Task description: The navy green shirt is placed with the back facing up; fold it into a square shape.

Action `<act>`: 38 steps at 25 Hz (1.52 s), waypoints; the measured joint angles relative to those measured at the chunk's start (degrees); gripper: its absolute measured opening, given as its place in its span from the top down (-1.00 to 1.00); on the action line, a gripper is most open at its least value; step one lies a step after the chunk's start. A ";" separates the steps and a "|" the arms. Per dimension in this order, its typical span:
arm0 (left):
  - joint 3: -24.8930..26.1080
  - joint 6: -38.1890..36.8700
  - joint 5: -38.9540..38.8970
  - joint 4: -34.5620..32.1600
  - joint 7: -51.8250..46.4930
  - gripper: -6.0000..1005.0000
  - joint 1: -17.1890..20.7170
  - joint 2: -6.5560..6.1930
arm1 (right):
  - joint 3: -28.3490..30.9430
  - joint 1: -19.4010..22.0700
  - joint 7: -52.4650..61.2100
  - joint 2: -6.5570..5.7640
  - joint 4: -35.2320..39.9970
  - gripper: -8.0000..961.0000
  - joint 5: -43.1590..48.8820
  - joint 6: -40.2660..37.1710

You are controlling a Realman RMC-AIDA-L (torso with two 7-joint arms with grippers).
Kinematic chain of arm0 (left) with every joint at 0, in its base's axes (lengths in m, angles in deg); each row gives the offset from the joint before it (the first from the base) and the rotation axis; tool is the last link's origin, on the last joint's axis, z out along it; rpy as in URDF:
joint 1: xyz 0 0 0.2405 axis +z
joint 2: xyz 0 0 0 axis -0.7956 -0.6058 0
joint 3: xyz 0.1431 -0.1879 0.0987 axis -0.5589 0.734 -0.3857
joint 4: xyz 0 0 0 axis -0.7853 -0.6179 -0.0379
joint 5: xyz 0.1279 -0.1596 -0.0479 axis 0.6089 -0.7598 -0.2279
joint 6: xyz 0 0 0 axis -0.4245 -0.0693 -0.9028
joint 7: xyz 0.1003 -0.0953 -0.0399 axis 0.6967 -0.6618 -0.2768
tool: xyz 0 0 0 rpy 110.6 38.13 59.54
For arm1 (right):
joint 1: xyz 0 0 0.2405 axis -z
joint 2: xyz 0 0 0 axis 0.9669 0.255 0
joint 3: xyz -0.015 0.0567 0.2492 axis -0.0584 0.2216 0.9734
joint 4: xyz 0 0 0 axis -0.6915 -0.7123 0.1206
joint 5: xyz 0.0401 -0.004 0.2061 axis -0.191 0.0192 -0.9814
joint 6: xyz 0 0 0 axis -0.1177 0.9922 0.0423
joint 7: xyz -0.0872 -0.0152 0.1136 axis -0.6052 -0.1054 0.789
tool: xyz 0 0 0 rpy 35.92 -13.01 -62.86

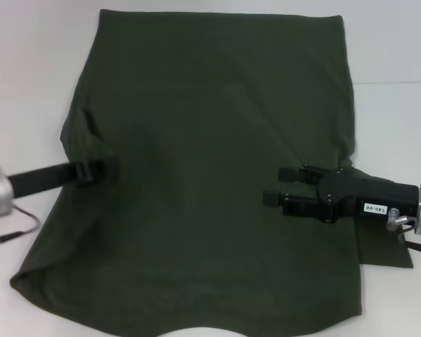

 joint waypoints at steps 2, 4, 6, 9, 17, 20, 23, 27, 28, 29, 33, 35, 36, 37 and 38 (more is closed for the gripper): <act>0.16 0.41 -2.75 4.10 1.33 0.86 -0.51 -0.05 | 0.00 -0.04 -0.05 0.00 -0.03 -0.74 0.00 0.00; 0.23 0.17 -7.03 7.30 4.30 0.69 -0.42 0.01 | 0.01 -0.06 -0.06 0.00 -0.04 -0.74 0.00 -0.08; 0.23 -0.48 -10.56 9.28 6.54 0.52 -0.01 0.10 | 0.12 -0.05 -0.07 0.00 0.00 -0.74 0.00 -0.24; 0.38 -2.08 -13.51 10.26 7.85 0.39 0.68 0.06 | 0.35 0.00 0.01 -0.02 0.24 -0.74 0.00 -0.54; -1.66 -10.97 -14.94 11.21 18.42 0.06 1.22 0.22 | 0.69 0.12 5.77 -1.15 1.09 -0.74 -0.25 -1.40; -4.82 -13.93 -14.82 12.41 24.40 -0.18 1.05 0.31 | 0.88 0.21 12.49 -2.23 2.00 -0.74 -0.38 -1.58; -7.92 -14.73 -14.79 14.74 31.77 -0.41 0.72 0.34 | 0.88 0.34 19.13 -3.06 2.71 -0.74 -0.23 -1.57; -12.02 -14.37 -14.66 16.68 38.53 -0.63 0.39 0.35 | 0.88 0.94 28.08 -3.99 4.17 -0.74 -0.20 -1.31; -12.98 -14.33 -14.61 16.75 39.42 -0.69 0.29 0.35 | 0.89 1.12 30.10 -4.09 4.58 -0.74 -0.18 -1.22; -13.82 -14.30 -14.59 16.77 39.98 -0.69 0.22 0.35 | 0.89 1.35 32.27 -4.20 4.98 -0.74 -0.16 -1.14; -16.86 -14.17 -13.91 16.57 42.19 -0.69 -0.12 0.35 | 0.81 2.50 39.47 -4.42 6.21 -0.74 0.63 -0.99; -17.52 -14.13 -12.82 16.54 42.84 -0.69 -0.50 0.34 | 0.88 3.29 42.40 -4.43 6.61 -0.74 1.50 -0.65; -17.90 -14.08 -12.27 16.54 43.05 -0.69 -0.75 0.34 | 0.93 3.73 43.58 -4.44 6.70 -0.74 2.09 -0.40; -18.39 -14.01 -11.93 16.54 43.20 -0.69 -0.89 0.34 | 0.97 4.19 44.56 -4.44 6.72 -0.74 2.64 -0.13; -18.81 -13.94 -11.74 16.48 43.35 -0.69 -1.00 0.34 | 1.01 4.62 45.14 -4.45 6.74 -0.74 3.01 0.05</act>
